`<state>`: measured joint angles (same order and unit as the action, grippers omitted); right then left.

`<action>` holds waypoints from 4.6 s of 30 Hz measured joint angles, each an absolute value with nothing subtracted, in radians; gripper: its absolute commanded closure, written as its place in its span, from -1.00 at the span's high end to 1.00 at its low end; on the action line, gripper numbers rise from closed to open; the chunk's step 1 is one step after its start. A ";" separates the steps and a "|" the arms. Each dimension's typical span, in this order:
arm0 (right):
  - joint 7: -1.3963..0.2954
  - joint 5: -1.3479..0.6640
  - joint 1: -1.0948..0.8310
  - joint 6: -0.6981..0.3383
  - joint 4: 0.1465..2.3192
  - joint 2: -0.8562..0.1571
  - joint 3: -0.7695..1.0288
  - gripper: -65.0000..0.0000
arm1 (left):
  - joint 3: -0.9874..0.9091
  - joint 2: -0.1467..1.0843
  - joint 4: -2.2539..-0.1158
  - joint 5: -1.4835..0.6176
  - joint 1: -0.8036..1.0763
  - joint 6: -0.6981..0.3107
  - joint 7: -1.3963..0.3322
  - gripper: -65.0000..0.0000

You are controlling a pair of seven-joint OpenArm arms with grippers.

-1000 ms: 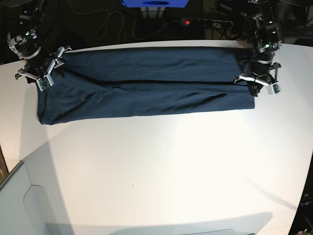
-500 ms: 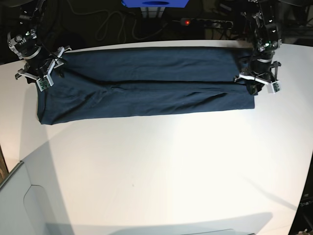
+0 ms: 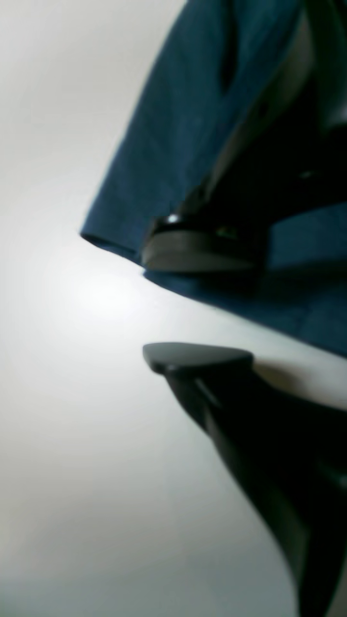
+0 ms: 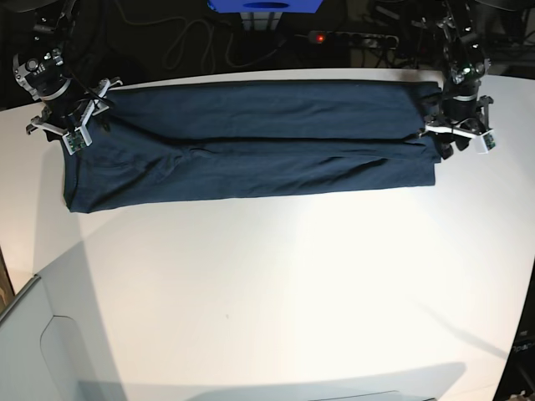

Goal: Fold the T-shirt properly
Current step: 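Hold the folded strip edge with both grippers and smooth it, then hold both strip ends with both grippers and adjust the grip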

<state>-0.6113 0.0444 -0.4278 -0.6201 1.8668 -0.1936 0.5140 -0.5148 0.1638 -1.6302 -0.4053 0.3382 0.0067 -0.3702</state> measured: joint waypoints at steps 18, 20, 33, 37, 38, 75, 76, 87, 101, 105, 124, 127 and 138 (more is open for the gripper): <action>-0.613 0.044 -0.428 -0.620 1.867 -0.180 0.516 -0.04 | -0.520 0.166 -1.700 -0.408 0.364 0.003 -0.363 0.10; -0.612 0.044 -0.427 -0.620 1.867 -0.180 0.516 -0.04 | -0.520 0.166 -1.703 -0.408 0.363 0.003 -0.364 0.10; -0.614 0.044 -0.425 -0.620 1.867 -0.179 0.514 -0.04 | -0.603 0.156 -1.702 -0.408 0.372 0.001 -0.363 0.11; -0.614 0.044 -0.424 -0.620 1.867 -0.179 0.514 -0.04 | -0.626 0.147 -1.702 -0.408 0.374 0.003 -0.371 0.11; -0.613 0.044 -0.424 -0.620 1.867 -0.180 0.515 -0.04 | -0.632 0.147 -1.702 -0.408 0.374 0.003 -0.371 0.11; -0.622 0.045 -0.381 -0.620 1.868 -0.153 0.516 -0.04 | -0.491 0.142 -1.663 -0.401 0.299 0.005 -0.363 0.10; -0.622 0.045 -0.381 -0.620 1.868 -0.152 0.516 -0.04 | -0.492 0.141 -1.658 -0.401 0.295 0.007 -0.364 0.10; -0.621 0.048 -0.380 -0.620 1.866 -0.155 0.517 -0.04 | -0.464 0.143 -1.610 -0.400 0.276 0.004 -0.367 0.10; -0.621 0.048 -0.380 -0.620 1.866 -0.155 0.517 -0.04 | -0.447 0.142 -1.577 -0.401 0.263 0.000 -0.370 0.01; -0.621 0.048 -0.380 -0.620 1.866 -0.157 0.517 -0.04 | -0.447 0.142 -1.577 -0.400 0.263 0.000 -0.370 -0.24; -0.620 0.048 -0.379 -0.620 1.865 -0.158 0.517 -0.04 | -0.449 0.141 -1.579 -0.401 0.270 0.000 -0.371 -1.00; -0.620 0.048 -0.380 -0.620 1.865 -0.158 0.517 -0.04 | -0.449 0.141 -1.581 -0.401 0.277 0.000 -0.369 -1.00; -0.624 0.048 -0.362 -0.620 1.865 -0.157 0.517 -0.04 | -0.455 0.136 -1.677 -0.407 0.353 -0.001 -0.367 -1.00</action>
